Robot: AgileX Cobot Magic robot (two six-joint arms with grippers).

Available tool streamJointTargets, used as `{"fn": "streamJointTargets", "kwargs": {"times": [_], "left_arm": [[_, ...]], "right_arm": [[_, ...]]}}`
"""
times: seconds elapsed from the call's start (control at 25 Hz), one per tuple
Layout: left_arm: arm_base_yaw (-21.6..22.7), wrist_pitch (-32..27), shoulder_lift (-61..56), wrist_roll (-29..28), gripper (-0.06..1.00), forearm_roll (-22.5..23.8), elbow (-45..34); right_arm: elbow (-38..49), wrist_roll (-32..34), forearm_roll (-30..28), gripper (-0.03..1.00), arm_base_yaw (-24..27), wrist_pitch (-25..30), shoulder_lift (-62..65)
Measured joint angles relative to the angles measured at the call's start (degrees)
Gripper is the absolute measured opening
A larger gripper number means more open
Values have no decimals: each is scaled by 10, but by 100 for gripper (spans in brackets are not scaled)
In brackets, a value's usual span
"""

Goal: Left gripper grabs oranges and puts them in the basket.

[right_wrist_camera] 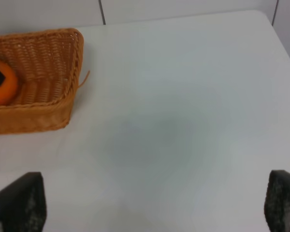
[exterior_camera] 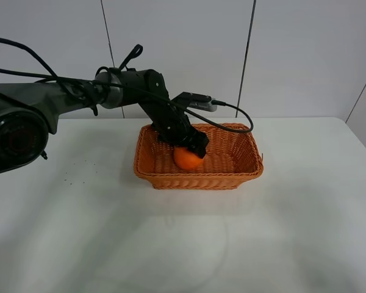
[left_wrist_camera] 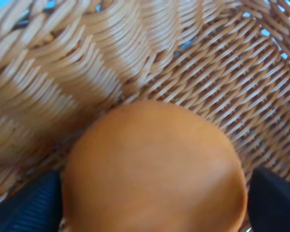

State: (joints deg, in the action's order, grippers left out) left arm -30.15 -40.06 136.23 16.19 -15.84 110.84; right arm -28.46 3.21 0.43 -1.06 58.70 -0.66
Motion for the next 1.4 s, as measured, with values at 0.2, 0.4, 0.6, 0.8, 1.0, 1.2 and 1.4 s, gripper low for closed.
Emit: {"fn": "streamJointTargets", "kwargs": {"times": [0.2, 0.4, 0.6, 0.8, 1.0, 1.2, 1.4], "left_arm": [[0, -4, -2, 0, 90, -2, 4], [0, -28, -15, 2, 92, 16, 39], [0, -82, -22, -27, 92, 76, 85], [3, -110, -36, -54, 92, 151, 89], [37, -149, -66, -77, 92, 184, 89], [107, -179, -111, -91, 92, 208, 89], [202, -189, -169, -101, 92, 227, 89]], "right_arm": [[0, 0, 0, 69, 0, 0, 0], [0, 0, 0, 69, 0, 0, 0], [0, 0, 0, 69, 0, 0, 0], [0, 0, 0, 69, 0, 0, 0], [0, 0, 0, 69, 0, 0, 0], [0, 0, 0, 69, 0, 0, 0], [0, 0, 0, 69, 0, 0, 0]]}}
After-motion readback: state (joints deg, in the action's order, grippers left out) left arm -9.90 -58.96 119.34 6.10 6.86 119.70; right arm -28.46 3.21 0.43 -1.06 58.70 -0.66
